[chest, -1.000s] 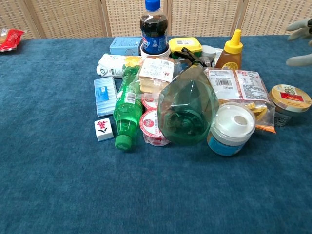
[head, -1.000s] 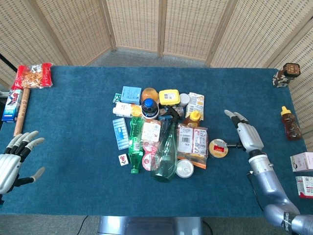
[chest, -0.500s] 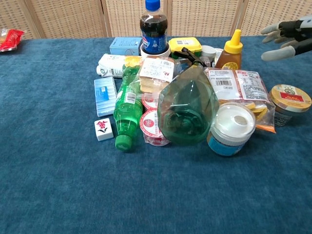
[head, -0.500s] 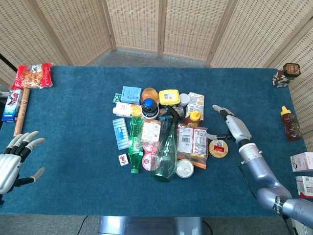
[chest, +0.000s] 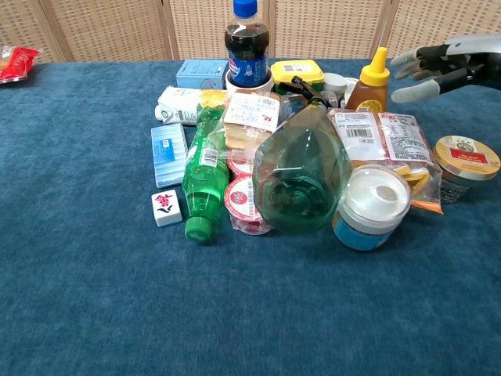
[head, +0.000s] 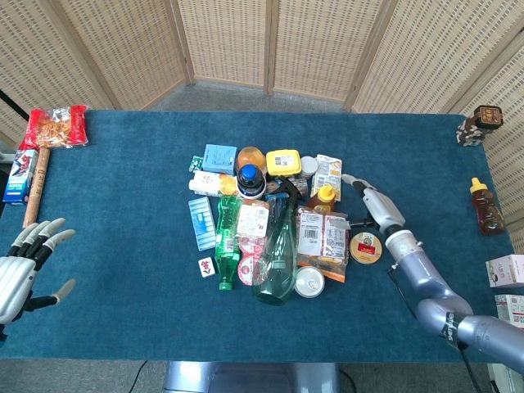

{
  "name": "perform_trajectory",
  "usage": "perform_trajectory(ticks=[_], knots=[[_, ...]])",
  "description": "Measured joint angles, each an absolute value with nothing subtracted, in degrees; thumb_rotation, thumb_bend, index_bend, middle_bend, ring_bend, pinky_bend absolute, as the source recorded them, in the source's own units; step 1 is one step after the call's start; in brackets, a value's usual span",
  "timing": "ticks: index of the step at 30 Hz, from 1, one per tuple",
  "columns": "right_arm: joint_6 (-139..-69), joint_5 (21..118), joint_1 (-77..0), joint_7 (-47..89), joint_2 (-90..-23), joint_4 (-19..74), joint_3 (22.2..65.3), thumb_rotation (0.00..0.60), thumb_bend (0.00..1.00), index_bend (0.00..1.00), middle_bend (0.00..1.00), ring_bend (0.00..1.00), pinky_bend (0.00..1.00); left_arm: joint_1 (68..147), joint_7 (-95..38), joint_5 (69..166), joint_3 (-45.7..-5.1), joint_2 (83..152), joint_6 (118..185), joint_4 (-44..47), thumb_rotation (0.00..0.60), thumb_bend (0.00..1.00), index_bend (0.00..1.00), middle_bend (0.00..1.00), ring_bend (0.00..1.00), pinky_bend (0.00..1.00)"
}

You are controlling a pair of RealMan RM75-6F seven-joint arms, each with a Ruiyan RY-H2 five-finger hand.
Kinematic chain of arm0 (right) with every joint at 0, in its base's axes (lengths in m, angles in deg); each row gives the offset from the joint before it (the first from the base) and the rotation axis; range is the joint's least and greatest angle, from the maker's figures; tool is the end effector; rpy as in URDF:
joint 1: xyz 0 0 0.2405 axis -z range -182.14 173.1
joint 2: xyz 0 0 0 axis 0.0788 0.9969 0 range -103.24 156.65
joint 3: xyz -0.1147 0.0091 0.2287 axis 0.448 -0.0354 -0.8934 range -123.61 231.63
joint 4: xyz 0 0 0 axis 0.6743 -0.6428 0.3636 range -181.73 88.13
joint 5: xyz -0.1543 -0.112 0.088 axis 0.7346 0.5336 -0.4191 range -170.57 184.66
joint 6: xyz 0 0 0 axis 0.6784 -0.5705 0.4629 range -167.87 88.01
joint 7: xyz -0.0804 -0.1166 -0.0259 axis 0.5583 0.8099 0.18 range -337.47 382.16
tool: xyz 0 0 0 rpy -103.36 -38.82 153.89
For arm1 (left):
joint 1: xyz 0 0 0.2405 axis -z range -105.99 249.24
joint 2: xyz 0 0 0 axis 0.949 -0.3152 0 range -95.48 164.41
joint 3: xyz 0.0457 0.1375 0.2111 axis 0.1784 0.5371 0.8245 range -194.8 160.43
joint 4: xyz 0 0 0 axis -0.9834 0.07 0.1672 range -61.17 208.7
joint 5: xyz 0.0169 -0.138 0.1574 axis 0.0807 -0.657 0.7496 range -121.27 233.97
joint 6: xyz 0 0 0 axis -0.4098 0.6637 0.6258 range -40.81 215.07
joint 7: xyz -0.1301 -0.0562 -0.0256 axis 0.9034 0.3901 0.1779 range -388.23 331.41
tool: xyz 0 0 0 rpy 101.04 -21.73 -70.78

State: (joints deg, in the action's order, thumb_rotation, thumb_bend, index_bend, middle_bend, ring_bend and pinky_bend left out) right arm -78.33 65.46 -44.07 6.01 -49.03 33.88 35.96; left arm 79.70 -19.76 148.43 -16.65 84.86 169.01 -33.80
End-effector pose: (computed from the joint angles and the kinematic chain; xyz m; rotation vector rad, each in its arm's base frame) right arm -0.2092 -0.3916 0.0642 1.4729 -1.5637 1.0599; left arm -0.2572 0.1783 0.1873 -1.5132 -1.0553 -1.0488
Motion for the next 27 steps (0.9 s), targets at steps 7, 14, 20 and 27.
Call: perform_trajectory(ticks=[7,14,20,27], knots=[[-75.5,63.4,-46.8,6.1,-50.8,30.8,35.5,0.422,0.06,0.0,0.0,0.0,0.07,79.5,-19.8,148.2,-16.5,84.9,169.2,-33.6,0.6,0.35,0.16,0.07,0.0,0.0],[-73.1,61.4,-49.5,6.8,-52.7,27.7,35.4,0.424,0.05,0.0,0.0,0.0,0.07,79.1,-19.5,147.8,-16.4,84.9,169.5,-33.3,0.6,0.35,0.15,0.07,0.0,0.0],[-71.5,60.1,-51.0,7.2,-54.0,25.9,35.4,0.424,0.05,0.0,0.0,0.0,0.07,78.8,-19.4,147.5,-16.4,84.7,169.7,-33.2,0.6,0.34,0.15,0.07,0.0,0.0],[-70.7,59.4,-52.4,7.4,-54.5,25.2,35.1,0.422,0.05,0.0,0.0,0.0,0.09,78.6,-19.4,147.3,-16.4,84.7,169.8,-33.2,0.6,0.35,0.15,0.07,0.0,0.0]])
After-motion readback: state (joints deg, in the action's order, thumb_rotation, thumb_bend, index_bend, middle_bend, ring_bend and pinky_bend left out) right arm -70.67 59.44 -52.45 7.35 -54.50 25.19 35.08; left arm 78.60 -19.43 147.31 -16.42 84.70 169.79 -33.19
